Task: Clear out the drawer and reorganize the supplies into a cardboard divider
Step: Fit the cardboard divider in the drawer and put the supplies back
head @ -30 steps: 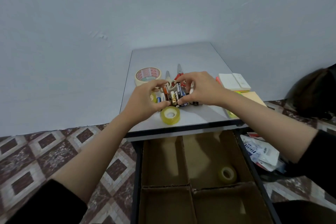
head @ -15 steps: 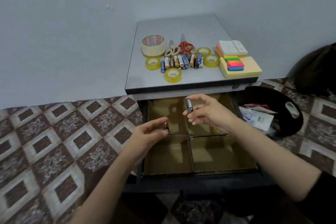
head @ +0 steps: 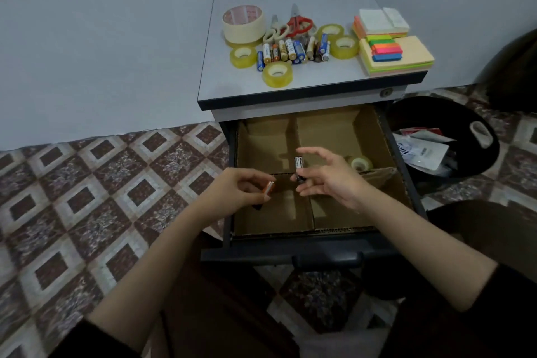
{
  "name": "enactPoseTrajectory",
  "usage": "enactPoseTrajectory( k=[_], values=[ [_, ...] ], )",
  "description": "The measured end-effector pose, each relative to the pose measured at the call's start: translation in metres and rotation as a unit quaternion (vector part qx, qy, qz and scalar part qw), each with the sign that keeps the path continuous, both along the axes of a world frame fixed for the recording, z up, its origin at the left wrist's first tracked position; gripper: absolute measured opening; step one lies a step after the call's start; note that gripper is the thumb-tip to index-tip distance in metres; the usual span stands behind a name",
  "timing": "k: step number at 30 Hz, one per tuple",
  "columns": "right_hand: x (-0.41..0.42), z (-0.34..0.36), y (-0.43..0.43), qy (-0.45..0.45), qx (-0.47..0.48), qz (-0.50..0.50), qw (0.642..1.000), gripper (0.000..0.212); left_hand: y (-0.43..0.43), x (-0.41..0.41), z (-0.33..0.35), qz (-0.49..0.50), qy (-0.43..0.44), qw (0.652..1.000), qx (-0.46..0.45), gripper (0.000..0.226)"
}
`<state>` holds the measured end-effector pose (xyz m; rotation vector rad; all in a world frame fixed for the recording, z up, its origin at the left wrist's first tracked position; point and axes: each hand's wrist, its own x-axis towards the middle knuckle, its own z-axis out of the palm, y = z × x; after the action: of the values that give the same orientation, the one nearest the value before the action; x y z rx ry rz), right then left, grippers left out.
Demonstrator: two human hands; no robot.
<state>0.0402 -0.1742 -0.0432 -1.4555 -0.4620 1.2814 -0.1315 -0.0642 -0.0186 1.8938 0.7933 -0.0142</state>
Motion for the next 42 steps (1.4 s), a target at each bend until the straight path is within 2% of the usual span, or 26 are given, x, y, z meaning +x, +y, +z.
enactPoseTrajectory(
  k=[4,9,19,22,26,28,33,37,40,42],
  values=[
    [0.006,-0.004,0.009,-0.035,-0.013,0.028,0.999,0.042,0.013,0.013,-0.001,-0.1,0.082,0.989,0.068,0.032],
    [0.012,-0.005,0.025,-0.084,-0.01,0.077,0.993,0.039,0.021,0.034,-0.014,-0.232,0.185,0.947,0.124,0.038],
    [0.023,-0.022,0.042,-0.249,-0.007,0.159,0.955,0.034,0.028,0.049,-0.038,-0.35,0.279,0.874,0.19,0.038],
    [0.027,-0.024,0.042,-0.25,0.007,0.172,0.953,0.033,0.025,0.054,-0.046,-0.383,0.296,0.854,0.192,0.036],
    [0.03,-0.026,0.042,-0.225,0.012,0.174,0.959,0.034,0.02,0.054,-0.066,-0.415,0.353,0.812,0.208,0.022],
    [0.032,-0.028,0.043,-0.216,0.008,0.173,0.961,0.035,0.018,0.055,-0.072,-0.42,0.369,0.804,0.203,0.021],
    [0.033,-0.031,0.042,-0.205,0.018,0.168,0.964,0.035,0.022,0.055,-0.068,-0.396,0.383,0.809,0.204,0.026],
    [0.035,-0.03,0.042,-0.192,0.02,0.168,0.967,0.036,0.028,0.055,-0.053,-0.381,0.326,0.833,0.233,0.031],
    [0.036,-0.028,0.042,-0.182,-0.001,0.172,0.968,0.039,0.035,0.047,-0.034,-0.327,0.268,0.88,0.215,0.03],
    [0.037,-0.022,0.041,-0.192,-0.022,0.185,0.963,0.031,0.041,0.036,-0.021,-0.256,0.201,0.924,0.202,0.025]
  ],
)
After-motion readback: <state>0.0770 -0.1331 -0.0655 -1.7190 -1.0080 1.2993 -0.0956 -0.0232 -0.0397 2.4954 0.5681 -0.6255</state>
